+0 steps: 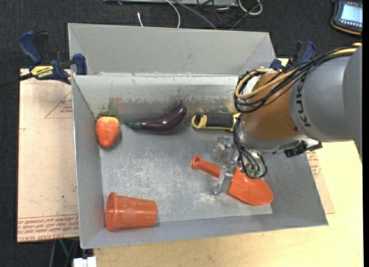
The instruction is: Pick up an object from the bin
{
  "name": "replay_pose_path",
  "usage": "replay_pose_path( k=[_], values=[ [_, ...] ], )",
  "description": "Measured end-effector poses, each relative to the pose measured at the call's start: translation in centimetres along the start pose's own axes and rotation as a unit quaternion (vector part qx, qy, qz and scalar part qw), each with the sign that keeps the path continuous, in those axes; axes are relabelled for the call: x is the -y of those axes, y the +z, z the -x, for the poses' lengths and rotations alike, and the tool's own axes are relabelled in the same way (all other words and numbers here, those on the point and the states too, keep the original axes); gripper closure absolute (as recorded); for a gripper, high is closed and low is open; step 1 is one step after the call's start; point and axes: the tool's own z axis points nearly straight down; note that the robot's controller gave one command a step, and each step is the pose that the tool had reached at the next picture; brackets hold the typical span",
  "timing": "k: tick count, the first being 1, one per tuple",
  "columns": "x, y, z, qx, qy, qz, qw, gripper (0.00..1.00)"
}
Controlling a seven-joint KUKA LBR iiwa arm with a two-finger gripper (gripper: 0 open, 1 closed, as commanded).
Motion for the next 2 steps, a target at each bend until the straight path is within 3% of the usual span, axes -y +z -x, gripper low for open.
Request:
replay_pose_path(
  k=[1,2],
  values=[
    [-1.7,0.3,-1.6,0.0009,-0.008,0.000,1.0000,0.00],
    [-0.9,0.4,4.1,0.0073,0.014,0.001,0.9999,1.00]
  ],
)
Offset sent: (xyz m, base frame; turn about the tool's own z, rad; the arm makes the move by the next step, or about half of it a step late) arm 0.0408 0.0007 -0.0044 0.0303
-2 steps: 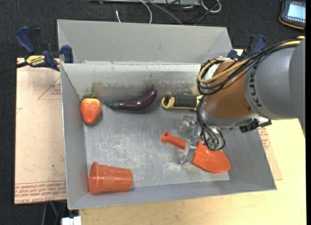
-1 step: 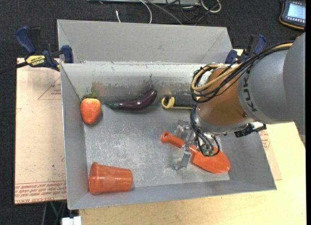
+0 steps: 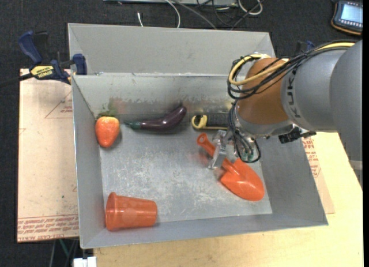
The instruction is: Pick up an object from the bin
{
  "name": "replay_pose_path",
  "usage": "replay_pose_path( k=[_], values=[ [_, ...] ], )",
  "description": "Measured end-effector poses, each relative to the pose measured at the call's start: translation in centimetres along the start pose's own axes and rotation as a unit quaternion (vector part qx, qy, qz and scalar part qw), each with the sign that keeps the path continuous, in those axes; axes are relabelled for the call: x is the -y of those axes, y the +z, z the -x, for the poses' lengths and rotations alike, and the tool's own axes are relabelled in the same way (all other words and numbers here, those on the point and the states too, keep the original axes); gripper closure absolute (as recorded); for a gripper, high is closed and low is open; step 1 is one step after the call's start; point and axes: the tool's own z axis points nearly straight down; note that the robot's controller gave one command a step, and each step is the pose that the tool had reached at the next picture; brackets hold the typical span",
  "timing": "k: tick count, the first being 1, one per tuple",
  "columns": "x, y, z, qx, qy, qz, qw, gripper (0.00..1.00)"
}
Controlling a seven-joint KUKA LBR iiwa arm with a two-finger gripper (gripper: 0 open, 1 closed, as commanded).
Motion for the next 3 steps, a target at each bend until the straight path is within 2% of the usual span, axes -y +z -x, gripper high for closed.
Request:
replay_pose_path(
  k=[1,2,3],
  values=[
    [0.0,0.0,0.0,0.0000,0.000,0.000,1.0000,1.00],
    [-0.7,-5.0,2.2,0.0037,0.000,0.001,1.0000,1.00],
    [-0.6,-14.8,1.6,0.0025,0.004,0.001,1.0000,1.00]
  ],
)
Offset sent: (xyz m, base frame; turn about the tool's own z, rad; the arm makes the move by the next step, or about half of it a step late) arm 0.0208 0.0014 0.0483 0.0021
